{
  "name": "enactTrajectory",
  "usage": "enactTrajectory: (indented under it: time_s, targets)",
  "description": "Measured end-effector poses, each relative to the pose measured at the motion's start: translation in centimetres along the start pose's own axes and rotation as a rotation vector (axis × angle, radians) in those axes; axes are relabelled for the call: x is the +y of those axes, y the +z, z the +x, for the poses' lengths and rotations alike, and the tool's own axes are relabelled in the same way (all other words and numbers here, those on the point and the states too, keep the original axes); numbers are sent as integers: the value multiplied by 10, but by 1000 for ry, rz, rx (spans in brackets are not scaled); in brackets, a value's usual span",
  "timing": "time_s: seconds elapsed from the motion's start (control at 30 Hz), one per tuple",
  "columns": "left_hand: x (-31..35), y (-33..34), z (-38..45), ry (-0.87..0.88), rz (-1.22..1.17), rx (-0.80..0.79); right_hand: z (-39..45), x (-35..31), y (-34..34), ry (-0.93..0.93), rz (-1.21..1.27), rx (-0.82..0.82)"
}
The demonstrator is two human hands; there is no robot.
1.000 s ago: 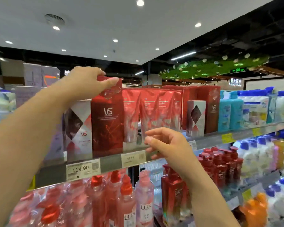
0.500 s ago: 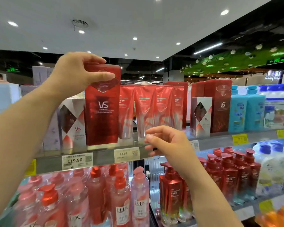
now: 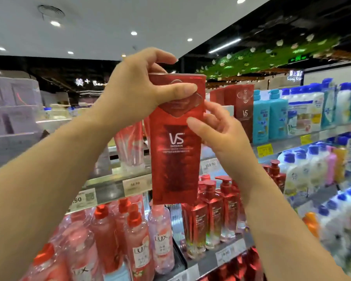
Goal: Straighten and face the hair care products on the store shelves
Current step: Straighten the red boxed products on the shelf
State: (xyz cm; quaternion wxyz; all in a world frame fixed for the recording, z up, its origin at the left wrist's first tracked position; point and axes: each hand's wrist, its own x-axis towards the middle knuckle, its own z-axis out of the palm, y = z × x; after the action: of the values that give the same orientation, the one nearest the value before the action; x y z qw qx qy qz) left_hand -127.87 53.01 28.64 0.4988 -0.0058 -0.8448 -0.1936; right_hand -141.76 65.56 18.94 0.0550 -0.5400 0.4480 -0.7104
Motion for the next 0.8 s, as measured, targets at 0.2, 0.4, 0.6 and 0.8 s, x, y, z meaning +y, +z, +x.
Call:
enactTrajectory:
  time_s: [0.2,0.4,0.6,0.8]
  targets:
    - [0,78,22,-6,-50,-87,27,-18,-80,0,-141,-1]
    - [-5,152,55,-5,36,-117,54,-13,-163,52,-236,-147]
    - [-32,208,99,-188,160,-118,97,-2,-249,94,-341,-196]
    - [-67,258,112,-176,710,-292,125,13,-309,95,-267,-236]
